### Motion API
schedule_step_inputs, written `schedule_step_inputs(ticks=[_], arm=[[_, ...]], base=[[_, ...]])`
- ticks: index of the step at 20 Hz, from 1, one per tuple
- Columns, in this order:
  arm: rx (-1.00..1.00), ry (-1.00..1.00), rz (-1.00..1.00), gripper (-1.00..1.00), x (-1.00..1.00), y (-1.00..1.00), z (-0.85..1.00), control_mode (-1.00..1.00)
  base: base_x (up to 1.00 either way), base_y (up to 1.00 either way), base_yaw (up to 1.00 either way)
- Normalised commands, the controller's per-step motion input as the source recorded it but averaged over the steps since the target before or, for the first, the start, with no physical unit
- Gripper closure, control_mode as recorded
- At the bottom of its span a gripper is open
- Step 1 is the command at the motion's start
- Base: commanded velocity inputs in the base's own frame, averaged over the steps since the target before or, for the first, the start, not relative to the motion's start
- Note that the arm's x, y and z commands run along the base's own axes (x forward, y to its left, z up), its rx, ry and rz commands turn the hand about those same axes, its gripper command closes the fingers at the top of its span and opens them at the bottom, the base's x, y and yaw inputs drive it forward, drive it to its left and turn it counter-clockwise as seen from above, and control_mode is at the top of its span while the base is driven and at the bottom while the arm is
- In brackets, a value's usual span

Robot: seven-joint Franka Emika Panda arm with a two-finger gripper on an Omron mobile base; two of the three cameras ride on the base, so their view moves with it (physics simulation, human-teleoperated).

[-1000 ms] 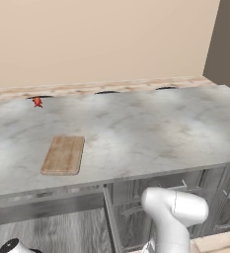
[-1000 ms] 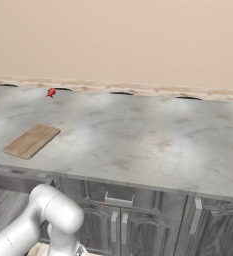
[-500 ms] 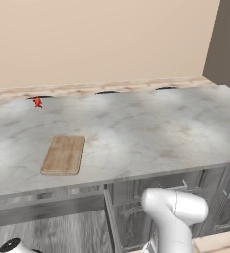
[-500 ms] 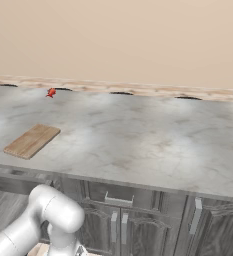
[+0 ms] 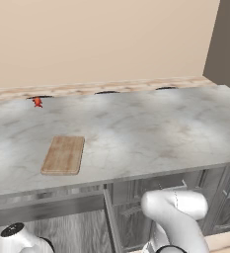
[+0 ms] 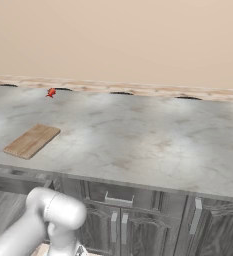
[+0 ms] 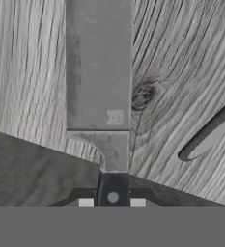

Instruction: Open the drawer on the left and place the cutting tools on the cutting board.

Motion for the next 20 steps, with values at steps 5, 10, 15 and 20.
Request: schedule_step_inputs(ticks=[5, 10, 15, 20], arm=[[0.02, 0.09, -0.09, 1.0, 0.0, -0.59, 1.0, -1.0], [0.0, 0.1, -0.12, 1.0, 0.0, -0.6, 1.0, -1.0], [-0.03, 0.0, -0.1, 1.0, 0.08, -0.54, 1.0, -1.0], [-0.11, -0.02, -0.06, 1.0, 0.04, -0.47, 1.0, -1.0]], base=[[0.0, 0.0, 0.0], [0.0, 0.0, 0.0], [0.0, 0.0, 0.0], [0.0, 0.0, 0.0]])
